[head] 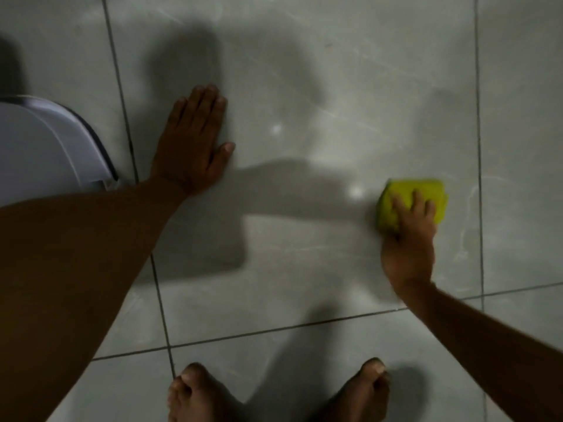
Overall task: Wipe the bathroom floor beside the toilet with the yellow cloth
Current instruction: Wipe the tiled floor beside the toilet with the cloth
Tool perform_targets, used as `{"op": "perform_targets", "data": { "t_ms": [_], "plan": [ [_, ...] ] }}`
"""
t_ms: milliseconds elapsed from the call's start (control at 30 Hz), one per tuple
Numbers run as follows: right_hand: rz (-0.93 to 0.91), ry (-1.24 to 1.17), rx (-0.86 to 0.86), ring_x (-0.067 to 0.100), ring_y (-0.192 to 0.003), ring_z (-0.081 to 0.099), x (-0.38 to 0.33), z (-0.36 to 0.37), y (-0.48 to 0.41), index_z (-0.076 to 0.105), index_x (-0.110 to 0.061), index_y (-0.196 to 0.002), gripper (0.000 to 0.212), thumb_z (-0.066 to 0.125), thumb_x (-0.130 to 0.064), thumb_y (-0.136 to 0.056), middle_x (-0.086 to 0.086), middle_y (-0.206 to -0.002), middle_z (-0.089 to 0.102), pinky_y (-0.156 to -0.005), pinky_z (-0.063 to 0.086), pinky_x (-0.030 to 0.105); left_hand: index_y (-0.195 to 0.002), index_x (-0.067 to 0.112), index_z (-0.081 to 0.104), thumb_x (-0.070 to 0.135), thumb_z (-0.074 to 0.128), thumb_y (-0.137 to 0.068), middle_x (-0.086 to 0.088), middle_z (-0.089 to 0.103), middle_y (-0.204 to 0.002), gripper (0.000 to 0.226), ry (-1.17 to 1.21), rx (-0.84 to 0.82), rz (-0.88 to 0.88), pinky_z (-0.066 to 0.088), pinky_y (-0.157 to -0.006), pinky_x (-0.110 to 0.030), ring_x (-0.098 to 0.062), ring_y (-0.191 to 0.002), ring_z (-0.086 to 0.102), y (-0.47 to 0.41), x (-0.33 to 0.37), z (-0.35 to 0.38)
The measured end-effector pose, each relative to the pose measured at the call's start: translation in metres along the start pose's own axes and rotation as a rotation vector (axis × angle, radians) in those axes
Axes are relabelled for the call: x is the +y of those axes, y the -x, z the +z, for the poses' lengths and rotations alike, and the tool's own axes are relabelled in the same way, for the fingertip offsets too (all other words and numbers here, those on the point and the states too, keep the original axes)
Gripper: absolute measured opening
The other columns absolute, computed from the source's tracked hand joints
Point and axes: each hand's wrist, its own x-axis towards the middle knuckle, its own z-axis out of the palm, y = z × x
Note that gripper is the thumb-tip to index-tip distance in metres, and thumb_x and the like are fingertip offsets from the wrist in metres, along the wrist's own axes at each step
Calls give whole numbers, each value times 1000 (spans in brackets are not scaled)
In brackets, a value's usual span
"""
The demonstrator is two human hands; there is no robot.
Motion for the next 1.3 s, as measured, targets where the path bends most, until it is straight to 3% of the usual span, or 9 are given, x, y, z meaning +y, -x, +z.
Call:
{"op": "perform_targets", "data": {
  "t_ms": [100,300,567,767,867,1000,1100,1167,1300],
  "plan": [
    [218,-107,81,46,-145,13,-69,12,-66,39,-27,-144,66,45,-25,-79,16,-158,25,-113,14,65,-160,9,22,48,33,-102,-18,21,-169,71,9,1,-1,13,-128,-48,-35,-157,17,0,-1,1],
    [-932,280,-369,36,-149,10,-35,10,3,27,-42,-146,80,46,-21,-71,2,-161,20,-118,14,60,-159,5,25,45,35,-100,-19,23,-168,72,12,-12,-17,14,-128,-50,-36,-157,19,0,2,-4],
    [226,-169,97,39,-148,6,-95,-7,-146,39,-35,-143,73,44,-21,-71,8,-161,20,-114,8,68,-160,6,23,45,35,-100,-18,22,-168,72,13,-26,-15,14,-129,-51,-35,-158,17,-1,1,-2],
    [-814,102,-148,39,-148,8,-124,48,-30,44,-32,-141,57,45,-17,-85,8,-158,29,-116,8,64,-160,6,23,44,36,-100,-18,22,-168,72,17,-14,-15,13,-129,-50,-35,-158,17,0,3,-1],
    [-906,244,-354,30,-150,5,-41,37,71,36,-43,-141,72,42,-18,-75,-3,-161,21,-116,15,60,-159,6,24,45,35,-99,-19,23,-168,72,26,-2,-14,15,-128,-51,-36,-157,19,-1,1,-1],
    [-495,164,-245,40,-148,10,36,-1,58,31,-31,-147,75,45,-12,-75,12,-159,23,-109,25,68,-159,6,25,46,35,-100,-19,24,-168,72,19,-8,-20,16,-128,-51,-35,-157,19,0,1,-2],
    [177,-97,63,49,-144,12,4,-4,-39,38,-20,-144,70,41,-16,-74,21,-157,23,-109,17,73,-160,7,24,45,35,-100,-18,23,-168,72,21,-28,-22,15,-129,-50,-34,-158,18,-1,1,-2],
    [289,-185,130,46,-145,11,-40,-1,-88,38,-23,-145,68,42,-20,-77,19,-158,23,-112,11,72,-160,7,24,45,36,-100,-18,23,-168,72,19,-27,-14,16,-129,-51,-34,-158,18,-1,0,-2],
    [-724,223,-169,43,-147,10,-47,24,-42,32,-30,-147,67,46,-19,-82,13,-159,23,-112,15,70,-159,6,27,45,36,-99,-19,25,-167,72,21,-10,-19,17,-128,-51,-35,-157,20,-1,2,-2]
  ]
}}
